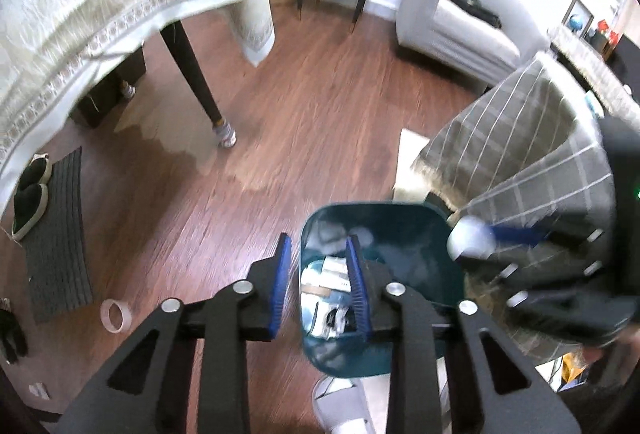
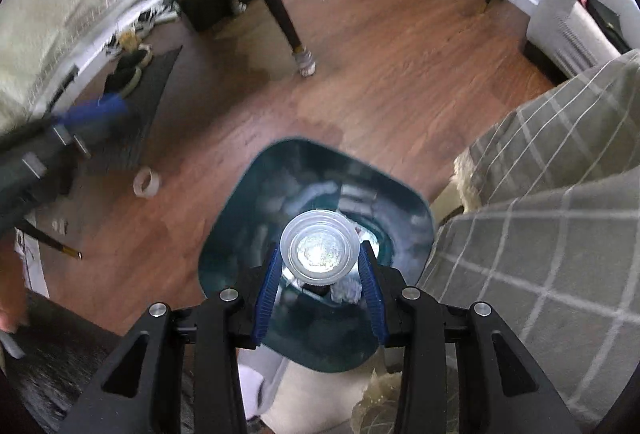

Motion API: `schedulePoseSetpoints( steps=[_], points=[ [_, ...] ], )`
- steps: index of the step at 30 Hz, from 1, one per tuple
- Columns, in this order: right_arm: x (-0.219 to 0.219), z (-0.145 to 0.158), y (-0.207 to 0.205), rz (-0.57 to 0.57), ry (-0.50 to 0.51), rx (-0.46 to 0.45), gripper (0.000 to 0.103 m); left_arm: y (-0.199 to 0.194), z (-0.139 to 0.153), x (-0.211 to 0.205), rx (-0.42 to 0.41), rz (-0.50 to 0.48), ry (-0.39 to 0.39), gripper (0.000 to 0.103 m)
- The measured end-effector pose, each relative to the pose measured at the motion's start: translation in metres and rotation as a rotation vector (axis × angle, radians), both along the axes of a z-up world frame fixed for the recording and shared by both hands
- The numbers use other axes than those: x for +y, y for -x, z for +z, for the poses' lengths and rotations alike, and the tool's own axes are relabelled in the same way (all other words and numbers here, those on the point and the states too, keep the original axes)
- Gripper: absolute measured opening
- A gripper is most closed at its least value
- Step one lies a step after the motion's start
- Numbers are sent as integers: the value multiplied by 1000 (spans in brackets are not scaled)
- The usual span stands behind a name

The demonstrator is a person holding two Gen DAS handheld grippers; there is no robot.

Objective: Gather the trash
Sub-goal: 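Open both grippers to drop the lids into the bin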

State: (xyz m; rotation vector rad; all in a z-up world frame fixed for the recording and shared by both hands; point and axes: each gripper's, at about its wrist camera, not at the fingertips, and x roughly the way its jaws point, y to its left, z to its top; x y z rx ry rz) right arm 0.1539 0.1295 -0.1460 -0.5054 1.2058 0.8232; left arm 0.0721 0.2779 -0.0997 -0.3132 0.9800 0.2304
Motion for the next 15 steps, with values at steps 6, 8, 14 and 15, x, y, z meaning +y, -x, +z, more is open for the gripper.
schedulePoseSetpoints(
  steps=[6, 8, 14, 15],
  points=[
    [-1, -18, 5, 18, 45, 10, 40, -3, 32, -12, -80, -18, -15, 26],
    [-1, -19, 4, 16, 45, 6, 40, -4, 42, -18, -105, -33, -30, 26],
    [-4, -31, -1, -5, 72, 27, 58, -3, 74, -34, -184, -45, -86, 26],
    [-5, -32, -1, -6, 74, 33, 61, 1, 78, -34, -193, -48, -84, 26]
  ],
)
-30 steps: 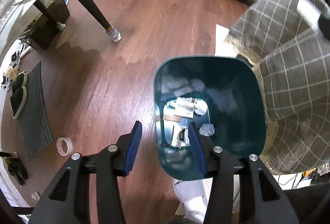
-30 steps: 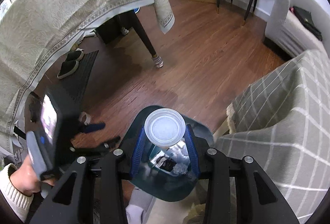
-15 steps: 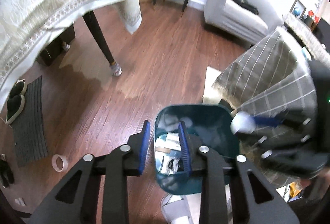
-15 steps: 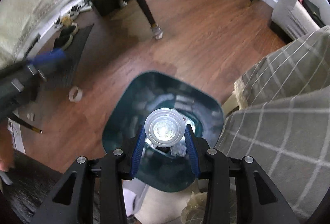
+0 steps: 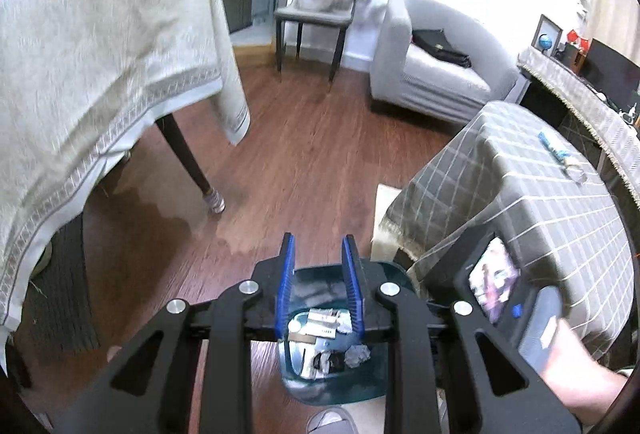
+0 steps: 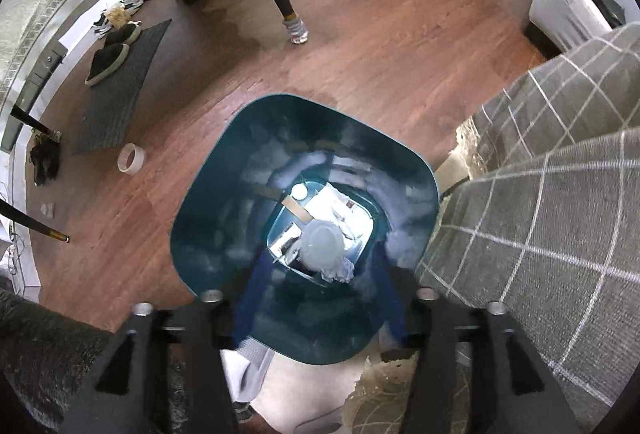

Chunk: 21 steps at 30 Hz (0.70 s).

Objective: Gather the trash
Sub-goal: 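Open both grippers to drop the lids into the bin, then move both grippers back over the table toward the brown tape roll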

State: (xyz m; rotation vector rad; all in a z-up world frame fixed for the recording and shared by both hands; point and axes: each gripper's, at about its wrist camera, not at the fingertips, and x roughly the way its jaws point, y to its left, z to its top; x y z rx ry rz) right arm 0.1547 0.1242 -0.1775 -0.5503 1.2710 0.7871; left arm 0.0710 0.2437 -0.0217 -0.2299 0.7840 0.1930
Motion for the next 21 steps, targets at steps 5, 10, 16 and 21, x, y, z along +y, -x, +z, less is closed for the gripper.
schedulePoseSetpoints(
  steps=[5, 10, 16, 21],
  points=[
    [-7, 8, 4, 17, -20, -8, 61, 2, 28, -9, -67, 4, -24, 26],
    [-17, 24, 3, 21, -68, -22, 61, 1, 50, -21, -134, -11, -33, 26],
    [-28, 74, 6, 38, -230, -51, 61, -2, 65, -32, -171, -23, -15, 28],
    [-41, 115, 10, 51, -329, -108, 61, -4, 75, -36, -192, -30, 32, 30]
  ],
)
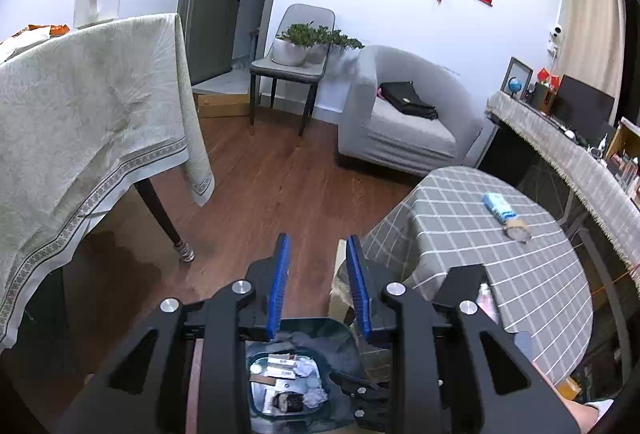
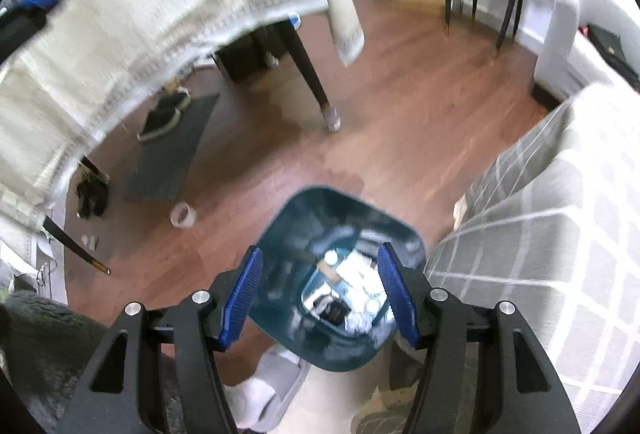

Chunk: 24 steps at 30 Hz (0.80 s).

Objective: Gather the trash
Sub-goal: 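Move both grippers back over the table toward the brown tape roll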

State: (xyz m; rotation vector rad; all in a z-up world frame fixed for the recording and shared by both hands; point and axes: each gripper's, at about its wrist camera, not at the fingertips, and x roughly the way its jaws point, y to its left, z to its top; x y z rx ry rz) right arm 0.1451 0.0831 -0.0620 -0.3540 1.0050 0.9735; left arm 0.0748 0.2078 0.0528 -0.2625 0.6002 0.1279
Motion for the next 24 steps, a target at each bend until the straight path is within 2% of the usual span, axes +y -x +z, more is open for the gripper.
schedulePoseSetpoints(
  steps=[4, 11, 13, 15, 24],
  points=[
    [-16, 26, -1, -26, -46, -61, 61, -3, 3, -5, 2, -10, 40, 34],
    [-60, 56, -20, -125, -112, -120, 61, -15, 0, -29, 31, -27, 14, 37],
    [-74, 60, -26, -156, -117, -131, 61, -18, 0, -38, 33, -37, -12, 40],
    [-88, 62, -32, -183, -119, -142, 61, -21, 0, -47, 27, -52, -24, 48],
    [-154, 64, -63, -335, -115, -178, 61, -47, -6, -89, 39, -115, -47, 56]
  ],
)
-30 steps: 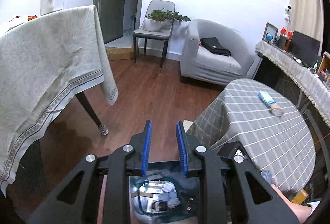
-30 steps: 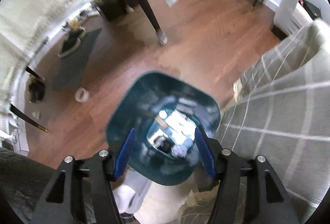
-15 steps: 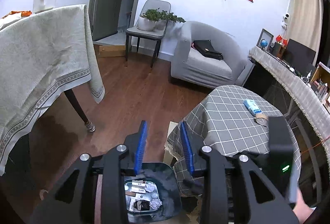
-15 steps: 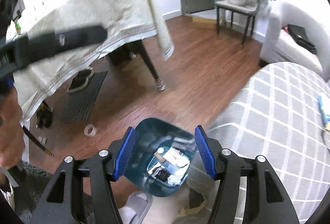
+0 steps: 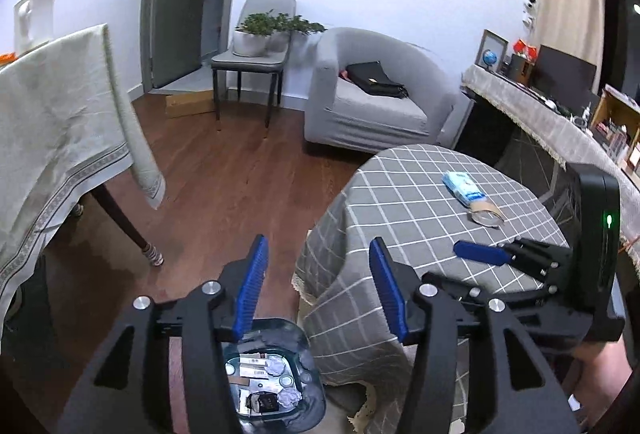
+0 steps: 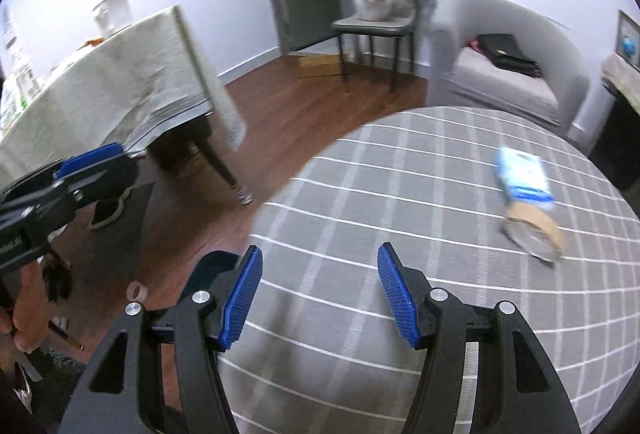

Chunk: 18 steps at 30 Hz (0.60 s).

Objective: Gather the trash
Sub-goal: 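Move both grippers back over the table toward the brown tape roll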

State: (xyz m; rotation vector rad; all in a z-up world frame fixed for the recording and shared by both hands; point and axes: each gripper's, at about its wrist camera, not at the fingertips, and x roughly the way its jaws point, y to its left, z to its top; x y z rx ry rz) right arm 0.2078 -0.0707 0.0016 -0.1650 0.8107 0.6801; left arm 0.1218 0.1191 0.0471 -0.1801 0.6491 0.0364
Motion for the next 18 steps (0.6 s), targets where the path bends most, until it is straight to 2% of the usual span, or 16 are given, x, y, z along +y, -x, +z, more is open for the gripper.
schedulePoseSetpoints(
  steps=[7, 10, 12, 18],
  points=[
    [-50, 0, -15, -141, 22, -24, 61, -17, -3, -36, 1, -60, -31, 63],
    [-72, 3, -22, -209, 3, -39, 68, -22, -5, -45, 7, -69, -37, 65],
    [-84, 5, -25, -234, -9, -38, 72, -25, -6, -49, 10, -72, -27, 66],
    [-111, 2, -38, -275, -30, -18, 73, -36, -13, -68, 27, -103, -16, 68]
  ],
)
